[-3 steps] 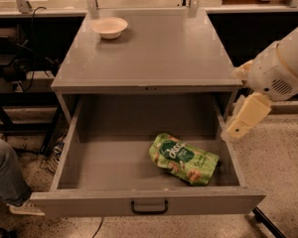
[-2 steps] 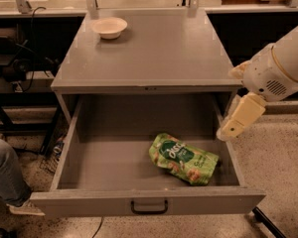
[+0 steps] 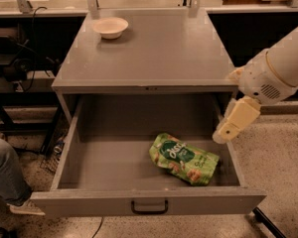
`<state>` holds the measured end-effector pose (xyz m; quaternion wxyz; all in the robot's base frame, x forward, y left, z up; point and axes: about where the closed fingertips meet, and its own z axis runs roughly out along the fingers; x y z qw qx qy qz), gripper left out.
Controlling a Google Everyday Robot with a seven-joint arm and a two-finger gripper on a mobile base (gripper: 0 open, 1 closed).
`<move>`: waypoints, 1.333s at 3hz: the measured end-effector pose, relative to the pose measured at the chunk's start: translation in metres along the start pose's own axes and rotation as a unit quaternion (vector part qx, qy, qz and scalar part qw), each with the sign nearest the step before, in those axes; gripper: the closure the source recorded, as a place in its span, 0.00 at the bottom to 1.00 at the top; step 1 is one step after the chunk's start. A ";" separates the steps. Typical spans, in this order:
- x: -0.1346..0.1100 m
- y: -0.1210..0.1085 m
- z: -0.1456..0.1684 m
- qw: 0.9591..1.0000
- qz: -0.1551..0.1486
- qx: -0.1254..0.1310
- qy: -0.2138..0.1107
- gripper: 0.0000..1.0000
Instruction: Pick green rice chip bag from top drawer and place on counter
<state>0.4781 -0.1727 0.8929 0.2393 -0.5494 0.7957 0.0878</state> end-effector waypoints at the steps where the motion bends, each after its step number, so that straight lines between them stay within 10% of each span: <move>1: 0.010 0.004 0.061 0.999 0.040 -0.036 -0.003 0.00; 4: 0.031 -0.009 0.166 0.997 0.071 -0.027 -0.004 0.00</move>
Offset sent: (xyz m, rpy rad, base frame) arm 0.0428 0.0375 -0.1400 0.1198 0.1583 -0.0850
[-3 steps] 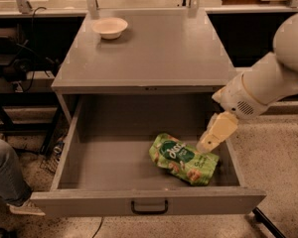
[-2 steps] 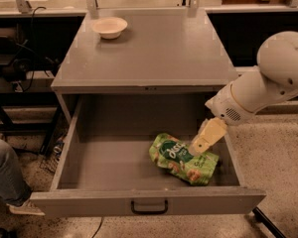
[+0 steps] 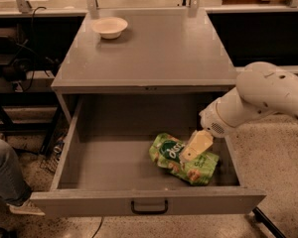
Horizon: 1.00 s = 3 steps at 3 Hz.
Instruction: Pick green rice chip bag from top drawer and place on counter
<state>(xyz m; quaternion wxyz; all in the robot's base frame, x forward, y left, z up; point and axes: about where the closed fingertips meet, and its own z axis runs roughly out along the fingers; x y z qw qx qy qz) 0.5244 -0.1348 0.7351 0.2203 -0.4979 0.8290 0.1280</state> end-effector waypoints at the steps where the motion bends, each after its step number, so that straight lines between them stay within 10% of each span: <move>1: 0.006 0.000 0.026 1.000 0.007 0.008 0.010 0.00; 3: 0.021 0.007 0.070 0.999 0.027 0.004 0.035 0.00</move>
Offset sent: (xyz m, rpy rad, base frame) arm 0.0004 0.0201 -0.0820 -0.0649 0.0638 -0.0462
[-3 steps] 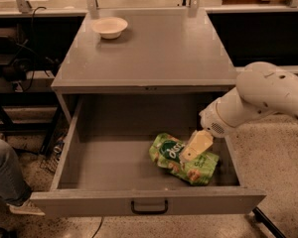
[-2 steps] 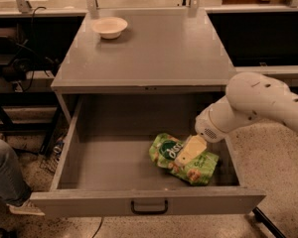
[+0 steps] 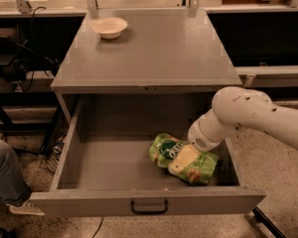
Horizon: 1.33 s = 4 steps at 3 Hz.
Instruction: Pick green rice chip bag from top drawer and place on counter
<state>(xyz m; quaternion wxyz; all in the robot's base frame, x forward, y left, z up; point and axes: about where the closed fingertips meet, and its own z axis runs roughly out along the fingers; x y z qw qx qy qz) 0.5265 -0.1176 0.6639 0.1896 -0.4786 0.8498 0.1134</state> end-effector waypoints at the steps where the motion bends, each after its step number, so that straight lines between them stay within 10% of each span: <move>1: 0.006 -0.001 0.017 1.000 0.009 0.000 0.013 0.00; 4: 0.022 -0.005 0.024 0.999 0.035 -0.005 0.012 0.72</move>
Offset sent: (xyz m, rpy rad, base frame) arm 0.0024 -0.0032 -0.0486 -0.0678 0.0574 -0.0510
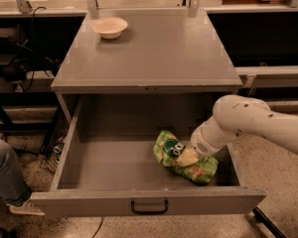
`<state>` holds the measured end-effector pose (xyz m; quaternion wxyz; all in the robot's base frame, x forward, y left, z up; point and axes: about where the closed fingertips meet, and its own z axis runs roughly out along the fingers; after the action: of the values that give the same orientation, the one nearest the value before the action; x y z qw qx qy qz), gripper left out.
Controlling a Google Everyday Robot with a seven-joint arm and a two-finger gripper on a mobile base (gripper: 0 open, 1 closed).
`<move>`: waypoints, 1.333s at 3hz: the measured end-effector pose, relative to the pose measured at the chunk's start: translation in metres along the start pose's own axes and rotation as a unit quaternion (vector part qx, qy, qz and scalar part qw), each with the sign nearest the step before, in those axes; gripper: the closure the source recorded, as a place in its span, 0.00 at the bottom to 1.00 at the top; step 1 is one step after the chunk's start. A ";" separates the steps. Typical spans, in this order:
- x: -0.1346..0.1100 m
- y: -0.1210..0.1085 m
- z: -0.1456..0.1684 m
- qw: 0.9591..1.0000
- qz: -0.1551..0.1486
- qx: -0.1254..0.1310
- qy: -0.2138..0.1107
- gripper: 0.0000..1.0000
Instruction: Pick green rice chip bag from top drawer and place on counter
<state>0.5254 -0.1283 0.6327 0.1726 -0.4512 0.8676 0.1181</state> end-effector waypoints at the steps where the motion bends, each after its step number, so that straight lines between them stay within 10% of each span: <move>1: -0.023 -0.013 -0.078 0.996 -0.002 -0.009 -0.093 1.00; 3: -0.068 -0.058 -0.262 0.977 -0.077 0.053 -0.191 1.00; 4: -0.074 -0.060 -0.265 0.975 -0.079 0.059 -0.197 1.00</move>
Offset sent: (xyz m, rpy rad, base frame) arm 0.0357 -0.0685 0.2762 0.3195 -0.3871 0.1431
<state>0.5632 -0.2022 0.9014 0.3753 -0.4756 0.7832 0.1397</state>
